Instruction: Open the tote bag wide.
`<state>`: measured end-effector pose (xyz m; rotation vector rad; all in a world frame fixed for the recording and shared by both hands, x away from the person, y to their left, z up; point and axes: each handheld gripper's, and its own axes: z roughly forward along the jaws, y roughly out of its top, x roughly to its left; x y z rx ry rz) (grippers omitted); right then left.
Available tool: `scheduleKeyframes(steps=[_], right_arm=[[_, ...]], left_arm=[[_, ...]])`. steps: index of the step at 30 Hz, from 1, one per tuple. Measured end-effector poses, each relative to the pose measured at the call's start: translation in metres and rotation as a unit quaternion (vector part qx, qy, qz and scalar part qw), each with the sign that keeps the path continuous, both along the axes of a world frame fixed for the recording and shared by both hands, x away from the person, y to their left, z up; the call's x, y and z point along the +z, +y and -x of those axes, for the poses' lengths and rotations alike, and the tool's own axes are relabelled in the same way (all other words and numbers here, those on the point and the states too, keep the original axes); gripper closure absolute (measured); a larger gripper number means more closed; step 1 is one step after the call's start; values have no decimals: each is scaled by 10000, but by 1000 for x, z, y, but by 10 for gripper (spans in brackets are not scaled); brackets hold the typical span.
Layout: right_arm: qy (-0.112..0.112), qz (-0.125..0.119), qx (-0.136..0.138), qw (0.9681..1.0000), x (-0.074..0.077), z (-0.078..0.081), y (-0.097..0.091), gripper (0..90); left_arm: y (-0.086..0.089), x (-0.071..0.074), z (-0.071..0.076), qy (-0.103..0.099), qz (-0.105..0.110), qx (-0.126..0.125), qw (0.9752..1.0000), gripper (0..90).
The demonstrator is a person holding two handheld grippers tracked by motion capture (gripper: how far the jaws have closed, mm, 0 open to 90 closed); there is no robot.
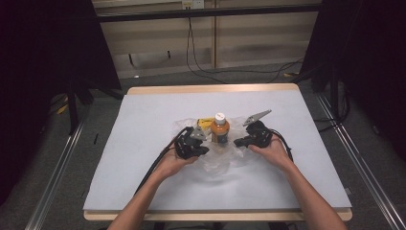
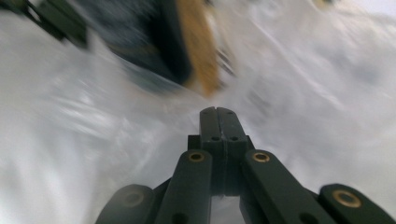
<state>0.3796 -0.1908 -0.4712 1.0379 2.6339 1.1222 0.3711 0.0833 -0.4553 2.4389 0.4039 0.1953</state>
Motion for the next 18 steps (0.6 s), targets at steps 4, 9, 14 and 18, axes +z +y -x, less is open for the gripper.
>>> scheduleKeyframes(steps=[4, 9, 14, 18], right_arm=[[43, 304, -66, 9995, -5, -5, -6, 900], [36, 171, -118, 9998, 1, -6, -9, 900], [-105, -35, 58, 9999, 22, -8, 0, 900], [-203, -176, 60, 9996, 32, -12, 0, 900]], left_arm=[[1, 6, -1, -66, 144, 66, 9999, 900], [-9, 21, -2, -164, 240, 91, 9995, 900], [-12, 27, -15, -142, 226, 178, 9995, 900], [-14, 31, -23, -73, 283, 258, 9992, 900]])
